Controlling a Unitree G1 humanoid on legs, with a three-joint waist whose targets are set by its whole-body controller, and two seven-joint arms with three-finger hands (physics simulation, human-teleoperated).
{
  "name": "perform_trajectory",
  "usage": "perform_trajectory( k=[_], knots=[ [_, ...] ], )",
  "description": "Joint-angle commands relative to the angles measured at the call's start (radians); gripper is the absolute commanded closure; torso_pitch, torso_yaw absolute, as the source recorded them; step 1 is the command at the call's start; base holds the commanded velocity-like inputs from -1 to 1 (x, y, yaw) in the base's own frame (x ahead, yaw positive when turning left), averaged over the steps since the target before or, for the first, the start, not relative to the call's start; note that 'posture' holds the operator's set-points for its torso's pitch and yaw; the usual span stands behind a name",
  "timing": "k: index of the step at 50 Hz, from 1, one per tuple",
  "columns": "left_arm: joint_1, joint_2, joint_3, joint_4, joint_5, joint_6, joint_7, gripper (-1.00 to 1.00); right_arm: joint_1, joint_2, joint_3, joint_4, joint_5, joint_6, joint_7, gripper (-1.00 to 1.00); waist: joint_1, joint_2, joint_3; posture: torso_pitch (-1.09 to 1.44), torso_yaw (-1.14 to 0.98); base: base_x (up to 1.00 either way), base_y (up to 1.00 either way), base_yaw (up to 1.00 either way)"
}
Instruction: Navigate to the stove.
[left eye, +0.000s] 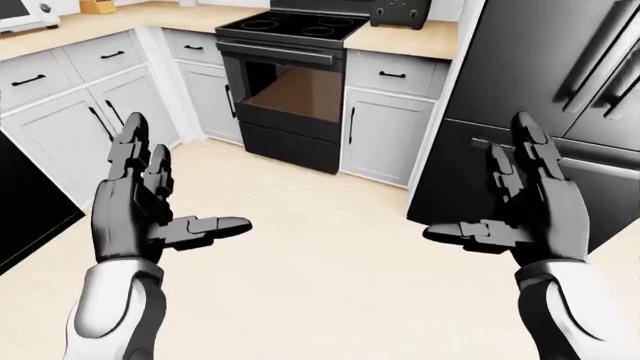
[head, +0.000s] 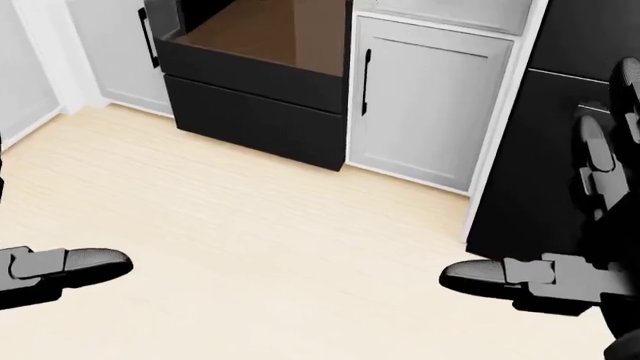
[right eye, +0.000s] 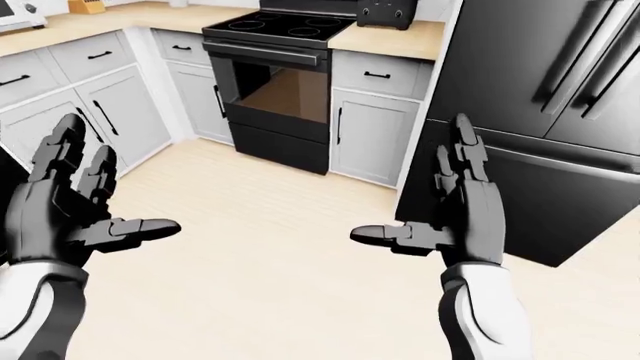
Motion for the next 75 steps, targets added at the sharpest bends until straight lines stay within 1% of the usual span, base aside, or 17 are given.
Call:
perform_trajectory(
  k=[1, 8, 11, 12, 20, 24, 25, 33, 37, 38, 46, 50, 51, 59, 63, 64, 75],
  knots=[
    [-0.019, 0.016, 0.019, -0.033, 0.004, -0.033, 0.001, -1.00, -0.021, -0.003, 0.009, -0.034, 0.001, -0.025, 0.001, -1.00, 0.004, -0.012, -0.016, 0.00, 0.00, 0.18, 0.00, 0.00],
    [-0.018, 0.017, 0.023, -0.041, 0.001, -0.026, 0.000, -1.00, -0.018, 0.001, 0.017, -0.040, -0.004, -0.022, -0.001, -1.00, -0.005, 0.055, -0.004, 0.00, 0.00, 0.18, 0.00, 0.00],
    [-0.018, 0.016, 0.022, -0.038, 0.002, -0.029, 0.000, -1.00, -0.018, 0.001, 0.015, -0.038, -0.004, -0.023, 0.001, -1.00, -0.007, 0.144, -0.031, 0.00, 0.00, 0.18, 0.00, 0.00],
    [-0.019, 0.016, 0.024, -0.046, 0.000, -0.021, 0.002, -1.00, -0.017, 0.002, 0.017, -0.036, -0.005, -0.027, 0.002, -1.00, 0.005, 0.095, -0.019, 0.00, 0.00, 0.18, 0.00, 0.00],
    [-0.016, 0.014, 0.022, -0.046, 0.001, -0.023, 0.003, -1.00, -0.013, 0.002, 0.012, -0.036, -0.005, -0.031, 0.006, -1.00, 0.014, 0.054, -0.011, 0.00, 0.00, 0.18, 0.00, 0.00],
    [-0.016, 0.013, 0.021, -0.041, 0.003, -0.029, 0.002, -1.00, -0.012, 0.003, 0.012, -0.032, -0.005, -0.036, 0.008, -1.00, 0.016, -0.045, -0.033, 0.00, 0.00, 0.18, 0.00, 0.00],
    [-0.017, 0.013, 0.021, -0.047, 0.002, -0.022, 0.003, -1.00, -0.014, 0.002, 0.011, -0.033, -0.005, -0.032, 0.007, -1.00, 0.004, 0.001, -0.021, 0.00, 0.00, 0.17, 0.00, 0.00],
    [-0.022, 0.015, 0.022, -0.048, 0.000, -0.016, 0.004, -1.00, -0.018, 0.000, 0.010, -0.034, -0.003, -0.027, 0.006, -1.00, -0.002, 0.040, -0.004, 0.00, 0.00, 0.18, 0.00, 0.00],
    [-0.022, 0.016, 0.023, -0.047, 0.000, -0.017, 0.004, -1.00, -0.021, 0.001, 0.009, -0.037, -0.003, -0.023, 0.003, -1.00, -0.007, 0.143, -0.031, 0.00, 0.00, 0.18, 0.00, 0.00],
    [-0.021, 0.016, 0.022, -0.040, 0.001, -0.025, 0.002, -1.00, -0.022, 0.000, 0.010, -0.038, -0.002, -0.021, 0.003, -1.00, 0.007, 0.097, -0.017, 0.00, 0.00, 0.19, 0.00, 0.00],
    [-0.020, 0.017, 0.024, -0.050, -0.002, -0.015, 0.003, -1.00, -0.016, 0.001, 0.013, -0.035, -0.004, -0.029, 0.005, -1.00, 0.015, 0.054, -0.011, 0.00, 0.00, 0.18, 0.00, 0.00],
    [-0.017, 0.016, 0.024, -0.049, -0.001, -0.018, 0.003, -1.00, -0.013, 0.002, 0.014, -0.033, -0.006, -0.034, 0.005, -1.00, 0.017, -0.044, -0.033, 0.00, 0.00, 0.18, 0.00, 0.00],
    [-0.017, 0.016, 0.025, -0.052, -0.001, -0.017, 0.003, -1.00, -0.012, 0.003, 0.013, -0.036, -0.006, -0.032, 0.005, -1.00, 0.005, 0.002, -0.020, 0.00, 0.00, 0.18, 0.00, 0.00],
    [-0.013, 0.013, 0.022, -0.048, 0.003, -0.024, 0.001, -1.00, -0.010, 0.004, 0.015, -0.035, -0.008, -0.033, 0.007, -1.00, -0.002, 0.040, -0.004, 0.00, 0.00, 0.18, 0.00, 0.00],
    [-0.015, 0.013, 0.022, -0.045, 0.002, -0.024, 0.002, -1.00, -0.009, 0.004, 0.018, -0.035, -0.010, -0.033, 0.007, -1.00, -0.007, 0.143, -0.030, 0.00, 0.00, 0.18, 0.00, 0.00],
    [-0.013, 0.013, 0.021, -0.048, 0.003, -0.024, 0.001, -1.00, -0.007, 0.005, 0.019, -0.032, -0.012, -0.037, 0.008, -1.00, 0.007, 0.097, -0.017, 0.00, 0.00, 0.18, 0.00, 0.00],
    [-0.016, 0.012, 0.020, -0.043, 0.003, -0.024, 0.001, -1.00, -0.005, -0.009, 0.045, -0.013, -0.073, -0.077, 0.010, -1.00, 0.028, -0.007, -0.022, 0.00, 0.00, 0.13, 0.00, 0.00]
  ],
)
